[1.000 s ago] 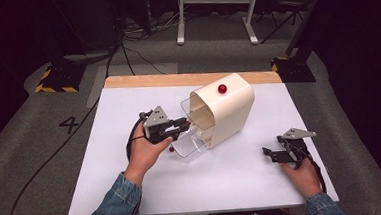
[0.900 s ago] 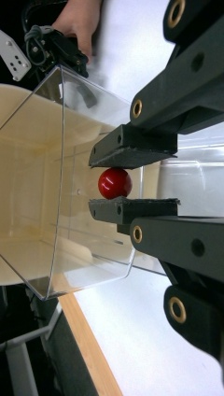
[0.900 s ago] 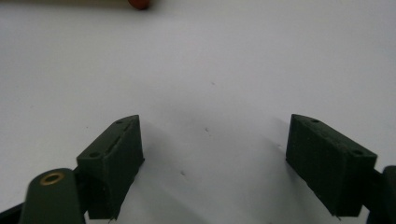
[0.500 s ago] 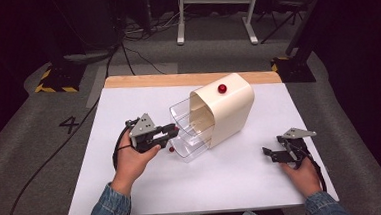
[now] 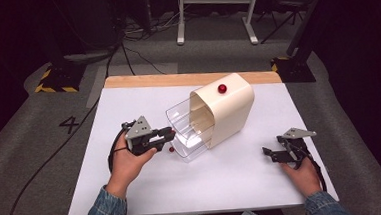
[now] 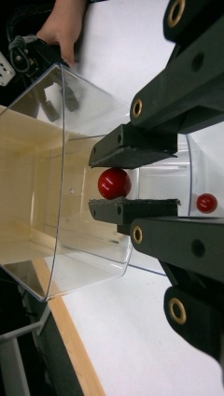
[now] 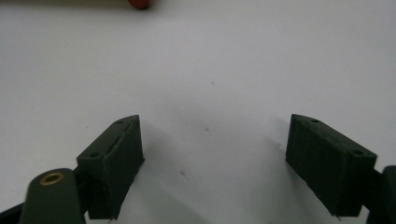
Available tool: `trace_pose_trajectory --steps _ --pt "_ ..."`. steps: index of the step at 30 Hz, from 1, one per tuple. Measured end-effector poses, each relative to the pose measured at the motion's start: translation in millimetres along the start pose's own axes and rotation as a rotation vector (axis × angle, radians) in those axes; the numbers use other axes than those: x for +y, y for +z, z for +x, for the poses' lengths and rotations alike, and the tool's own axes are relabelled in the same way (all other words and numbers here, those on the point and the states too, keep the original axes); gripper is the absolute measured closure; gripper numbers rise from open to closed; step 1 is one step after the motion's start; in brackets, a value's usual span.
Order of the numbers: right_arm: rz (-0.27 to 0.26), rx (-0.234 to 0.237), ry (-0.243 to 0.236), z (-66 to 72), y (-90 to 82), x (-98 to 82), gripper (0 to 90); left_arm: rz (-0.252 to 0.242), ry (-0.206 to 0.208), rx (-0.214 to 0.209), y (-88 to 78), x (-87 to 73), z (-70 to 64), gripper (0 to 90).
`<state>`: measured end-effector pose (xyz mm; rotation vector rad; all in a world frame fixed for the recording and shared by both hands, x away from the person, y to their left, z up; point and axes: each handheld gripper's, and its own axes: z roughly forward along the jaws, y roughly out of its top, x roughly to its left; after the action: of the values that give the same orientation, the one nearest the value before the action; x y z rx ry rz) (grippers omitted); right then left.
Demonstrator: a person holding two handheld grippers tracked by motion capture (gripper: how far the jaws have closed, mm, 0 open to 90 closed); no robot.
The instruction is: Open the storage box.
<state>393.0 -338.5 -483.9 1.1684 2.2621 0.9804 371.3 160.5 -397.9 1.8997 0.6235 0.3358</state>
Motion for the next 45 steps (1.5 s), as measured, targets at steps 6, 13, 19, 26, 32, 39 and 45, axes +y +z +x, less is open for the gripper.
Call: trace_pose_trajectory --steps 6,13,19,26,32,39,45 --pt "0.0 0.0 0.0 0.0 0.0 0.0 19.3 0.004 -0.021 0.004 -0.5 -3.0 0.7 61.5" --pt "0.0 0.001 -0.001 0.0 -0.1 0.0 19.5 0.03 -0.023 0.019 -0.6 -8.5 3.0 52.0" --pt "-0.001 0.004 -0.001 0.1 -0.2 -0.1 20.0 0.029 -0.029 0.031 -5.8 -12.1 2.8 48.7" --pt "-0.001 0.006 0.0 -0.1 -0.2 -0.1 20.1 0.032 -0.041 0.076 -20.7 -18.8 2.5 45.9" --pt "-0.001 0.007 0.0 -0.3 -0.1 0.0 20.1 0.04 -0.056 0.118 -38.3 -25.1 2.2 43.2" --pt "0.0 0.006 0.0 -0.3 -0.1 0.1 20.1 0.061 -0.061 0.16 -54.7 -35.1 3.6 39.0" --pt "0.002 0.009 0.001 -0.6 0.0 0.2 20.0 0.12 -0.068 0.165 -65.1 -51.4 5.5 34.9"
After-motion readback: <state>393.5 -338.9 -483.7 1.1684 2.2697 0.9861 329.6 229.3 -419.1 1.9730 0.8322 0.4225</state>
